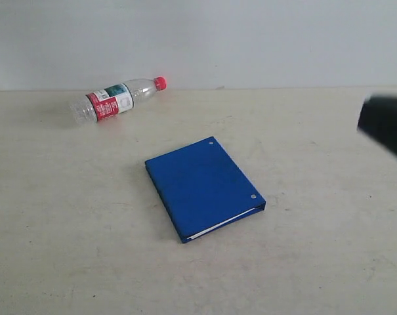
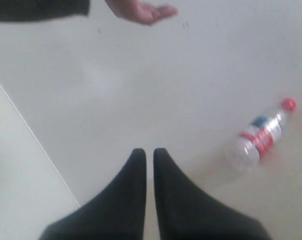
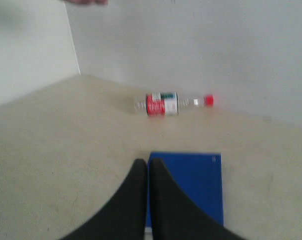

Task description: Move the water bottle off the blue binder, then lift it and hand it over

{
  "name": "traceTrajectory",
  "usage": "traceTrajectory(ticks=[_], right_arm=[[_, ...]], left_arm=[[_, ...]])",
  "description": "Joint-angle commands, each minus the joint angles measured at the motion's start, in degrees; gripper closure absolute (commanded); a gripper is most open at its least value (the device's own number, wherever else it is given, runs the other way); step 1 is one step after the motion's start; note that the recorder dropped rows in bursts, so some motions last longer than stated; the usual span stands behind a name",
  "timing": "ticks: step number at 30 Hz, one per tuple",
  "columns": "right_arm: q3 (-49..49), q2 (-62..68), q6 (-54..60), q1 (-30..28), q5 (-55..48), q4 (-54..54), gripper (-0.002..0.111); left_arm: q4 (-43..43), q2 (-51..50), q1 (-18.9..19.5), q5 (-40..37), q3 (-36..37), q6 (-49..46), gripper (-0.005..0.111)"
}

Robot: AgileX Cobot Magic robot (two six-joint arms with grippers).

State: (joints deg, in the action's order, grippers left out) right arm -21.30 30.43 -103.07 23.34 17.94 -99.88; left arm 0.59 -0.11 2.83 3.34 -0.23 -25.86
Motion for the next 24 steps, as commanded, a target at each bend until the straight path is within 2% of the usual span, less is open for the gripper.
traceTrajectory(ticks=[1, 3, 5, 8, 10, 13, 16, 18, 21, 23, 24], right_arm=[[7.04, 0.36, -10.38, 0.09, -5.86, -0.07, 0.109], [7.82, 0.88, -13.79, 0.09, -8.09, -0.07, 0.109], [7.82, 0.87, -13.92, 0.09, -10.68, -0.07, 0.109], [7.82, 0.87, -13.75, 0.09, -14.58, -0.07, 0.109], [7.82, 0.87, -12.78, 0.09, -15.65, -0.07, 0.109], [7.82, 0.87, -12.81, 0.09, -14.74, -0.07, 0.109], [7.82, 0.87, -12.72, 0.09, -12.83, -0.07, 0.109], [7.82, 0.87, -12.72, 0.09, -12.02, -0.07, 0.109], [7.82, 0.87, -12.72, 0.09, -11.91, -0.07, 0.109], [7.82, 0.87, -12.72, 0.09, -11.91, -0.07, 0.109], [7.82, 0.87, -12.72, 0.09, -11.80, -0.07, 0.109]], left_arm=[[-7.91, 0.11, -0.05, 14.65, 0.23, 27.29, 0.102], [-13.22, 0.11, -0.05, 16.38, 0.23, 55.82, 0.102], [-13.11, 0.11, -0.05, 15.98, 0.23, 73.24, 0.102], [-7.67, 0.11, -0.05, 15.53, 0.23, 96.15, 0.102], [-6.81, 0.11, -0.05, 15.90, 0.23, 101.69, 0.102], [-8.36, 0.11, -0.05, 16.78, 0.23, 98.81, 0.102], [-13.56, 0.11, -0.05, 16.54, 0.23, 95.13, 0.102], [-13.86, 0.11, -0.05, 18.97, 0.23, 94.34, 0.102], [-12.35, 0.11, -0.05, 23.95, 0.23, 81.02, 0.102], [-3.48, 0.11, -0.05, 17.15, -2.93, 77.34, 0.102], [4.73, -0.49, -0.05, 11.32, -6.94, 77.08, 0.102]])
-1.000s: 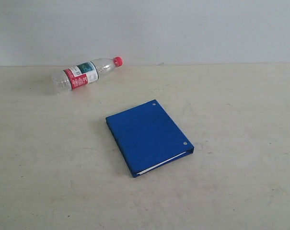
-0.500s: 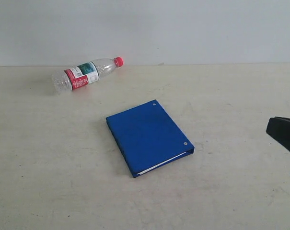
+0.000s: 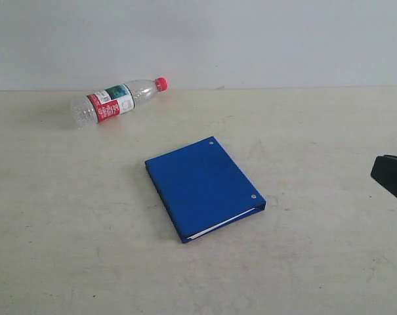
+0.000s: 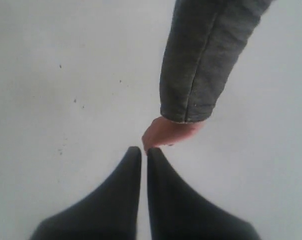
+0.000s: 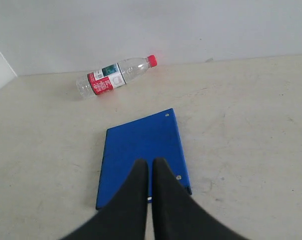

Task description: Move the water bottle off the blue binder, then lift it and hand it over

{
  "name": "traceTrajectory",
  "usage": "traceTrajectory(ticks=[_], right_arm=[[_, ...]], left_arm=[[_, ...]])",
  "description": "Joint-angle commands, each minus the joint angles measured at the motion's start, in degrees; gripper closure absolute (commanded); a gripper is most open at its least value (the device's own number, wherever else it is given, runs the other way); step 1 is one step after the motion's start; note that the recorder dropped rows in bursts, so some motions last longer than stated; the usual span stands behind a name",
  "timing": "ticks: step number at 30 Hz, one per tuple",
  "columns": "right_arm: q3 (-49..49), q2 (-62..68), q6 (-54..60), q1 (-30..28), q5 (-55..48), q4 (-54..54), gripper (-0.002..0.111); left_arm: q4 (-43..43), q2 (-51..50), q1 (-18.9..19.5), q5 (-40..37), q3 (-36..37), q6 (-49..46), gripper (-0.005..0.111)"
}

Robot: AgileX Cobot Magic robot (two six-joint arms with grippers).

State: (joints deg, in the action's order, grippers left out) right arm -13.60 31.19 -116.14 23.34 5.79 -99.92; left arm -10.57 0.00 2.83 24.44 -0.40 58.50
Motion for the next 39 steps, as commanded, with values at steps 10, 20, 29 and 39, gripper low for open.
traceTrajectory(ticks=[10, 20, 29, 39], right_arm=[[0.12, 0.12, 0.39, 0.09, 3.47, -0.03, 0.109], [0.12, 0.12, 0.39, 0.09, 13.08, -0.03, 0.109], [0.12, 0.12, -0.73, 0.09, 22.83, -0.03, 0.109], [0.12, 0.12, -0.90, 0.09, 26.60, -0.03, 0.109]], left_arm=[[103.33, -47.65, -0.17, -5.19, -40.10, 33.73, 0.102], [110.51, -101.81, -0.48, 5.57, -66.28, 35.40, 0.022], [110.51, -130.78, -4.86, 8.89, -96.62, 34.98, 0.040], [110.51, -139.33, -4.73, -1.02, -96.49, 31.42, 0.040]])
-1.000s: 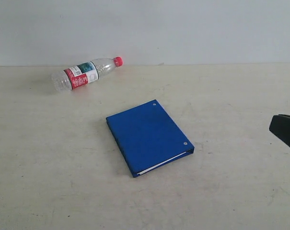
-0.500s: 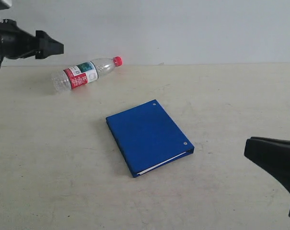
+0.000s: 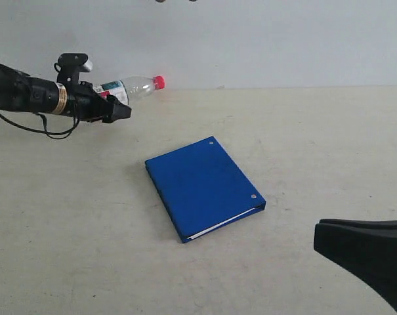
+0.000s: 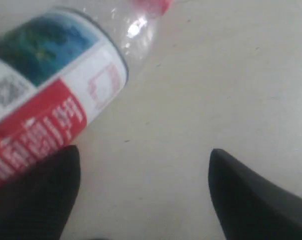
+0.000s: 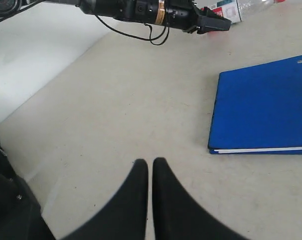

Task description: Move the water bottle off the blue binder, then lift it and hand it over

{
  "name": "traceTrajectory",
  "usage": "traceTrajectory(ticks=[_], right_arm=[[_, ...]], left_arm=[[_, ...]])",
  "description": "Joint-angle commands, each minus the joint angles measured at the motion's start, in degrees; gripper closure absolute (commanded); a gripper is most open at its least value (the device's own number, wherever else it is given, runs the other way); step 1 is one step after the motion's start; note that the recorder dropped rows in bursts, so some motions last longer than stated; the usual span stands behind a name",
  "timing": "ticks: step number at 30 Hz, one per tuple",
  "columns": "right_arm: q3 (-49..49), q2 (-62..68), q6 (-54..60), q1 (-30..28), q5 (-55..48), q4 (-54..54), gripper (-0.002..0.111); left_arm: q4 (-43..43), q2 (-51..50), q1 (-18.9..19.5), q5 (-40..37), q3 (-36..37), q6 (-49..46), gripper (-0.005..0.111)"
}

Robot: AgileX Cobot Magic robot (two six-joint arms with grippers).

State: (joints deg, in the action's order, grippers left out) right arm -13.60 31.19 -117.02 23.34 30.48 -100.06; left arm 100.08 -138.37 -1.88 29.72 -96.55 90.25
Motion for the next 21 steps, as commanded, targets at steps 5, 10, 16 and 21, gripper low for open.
traceTrajectory(ticks=[5, 10, 16, 21], right_arm=[[0.12, 0.12, -1.10, 0.09, 2.88, 0.11, 0.109], [0.12, 0.12, -1.23, 0.09, 2.48, 0.11, 0.109], [0.12, 0.12, -1.35, 0.09, 2.35, 0.11, 0.109], [0.12, 0.12, -3.18, 0.09, 2.75, 0.11, 0.109]], left_arm=[[-0.13, 0.55, -0.01, -10.84, -0.33, -0.32, 0.040], [-0.13, 5.20, -0.01, -8.06, -0.33, -7.23, 0.040], [-0.13, 5.27, -1.94, -18.66, -3.09, -39.97, 0.040], [-0.13, -0.09, -3.06, -20.36, -9.13, -36.08, 0.040]])
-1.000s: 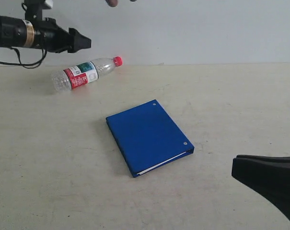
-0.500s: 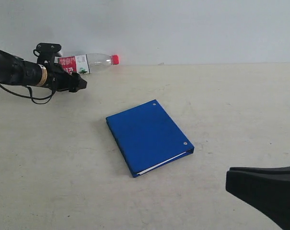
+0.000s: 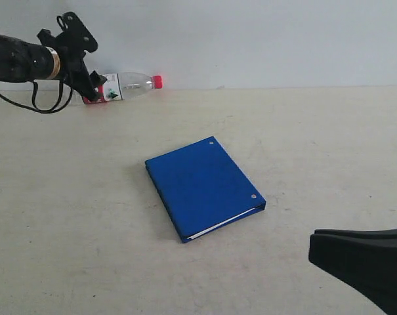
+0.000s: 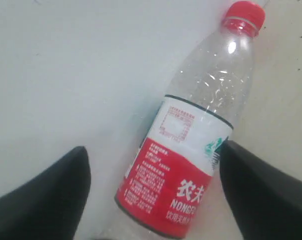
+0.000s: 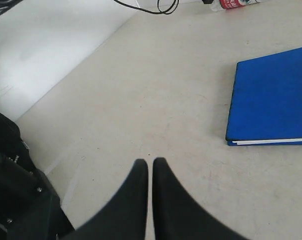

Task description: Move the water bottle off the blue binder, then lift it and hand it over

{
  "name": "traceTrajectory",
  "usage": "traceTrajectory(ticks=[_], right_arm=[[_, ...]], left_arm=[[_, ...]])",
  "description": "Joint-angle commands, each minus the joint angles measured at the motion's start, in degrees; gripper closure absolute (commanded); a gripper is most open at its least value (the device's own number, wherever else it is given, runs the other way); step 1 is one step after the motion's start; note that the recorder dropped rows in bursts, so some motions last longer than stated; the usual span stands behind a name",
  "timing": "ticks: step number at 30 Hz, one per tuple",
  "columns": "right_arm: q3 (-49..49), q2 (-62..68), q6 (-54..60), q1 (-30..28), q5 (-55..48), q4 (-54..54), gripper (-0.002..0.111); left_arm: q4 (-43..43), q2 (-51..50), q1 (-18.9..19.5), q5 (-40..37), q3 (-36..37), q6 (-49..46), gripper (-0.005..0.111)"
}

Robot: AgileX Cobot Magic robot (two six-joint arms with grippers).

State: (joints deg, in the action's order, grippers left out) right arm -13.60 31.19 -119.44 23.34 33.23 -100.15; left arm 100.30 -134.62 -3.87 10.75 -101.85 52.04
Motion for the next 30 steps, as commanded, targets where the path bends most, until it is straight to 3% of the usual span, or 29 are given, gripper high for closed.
traceTrajectory(ticks=[1, 10, 14, 16, 20, 23, 24, 26, 30], right_arm=[[0.12, 0.12, -0.76, 0.09, 0.35, 0.20, 0.109], [0.12, 0.12, -0.64, 0.09, 2.28, 3.75, 0.109], [0.12, 0.12, -0.64, 0.09, 2.28, 4.86, 0.109], [0.12, 0.12, -0.76, 0.09, 2.40, 6.72, 0.109], [0.12, 0.12, -0.66, 0.09, 2.53, 11.18, 0.109], [0.12, 0.12, -0.66, 0.09, 2.93, 12.96, 0.109], [0.12, 0.12, -0.66, 0.09, 3.52, 12.81, 0.109], [0.12, 0.12, -0.17, 0.09, 4.77, 12.26, 0.109], [0.12, 0.12, 0.22, 0.09, 5.35, 12.00, 0.109]], left_arm=[[-0.36, -4.67, -1.30, -1.63, -4.68, 4.95, 0.040], [-0.36, -9.88, -2.66, -4.06, -10.38, 12.25, 0.041], [-0.36, -9.99, -3.14, -4.20, -10.65, 19.86, 0.046], [-0.36, -10.24, -3.26, 0.92, -10.53, 26.75, 0.047], [-0.36, -11.14, -3.26, 23.05, -9.75, 38.82, 0.048], [-0.36, -11.07, -3.26, 37.81, -9.56, 40.96, 0.048], [-0.36, -10.37, -3.26, 39.51, -9.56, 40.96, 0.048], [-0.36, -8.44, -3.26, 35.69, -9.56, 40.96, 0.048], [-0.36, -4.63, -5.15, 3.66, -9.67, 40.50, 0.048]])
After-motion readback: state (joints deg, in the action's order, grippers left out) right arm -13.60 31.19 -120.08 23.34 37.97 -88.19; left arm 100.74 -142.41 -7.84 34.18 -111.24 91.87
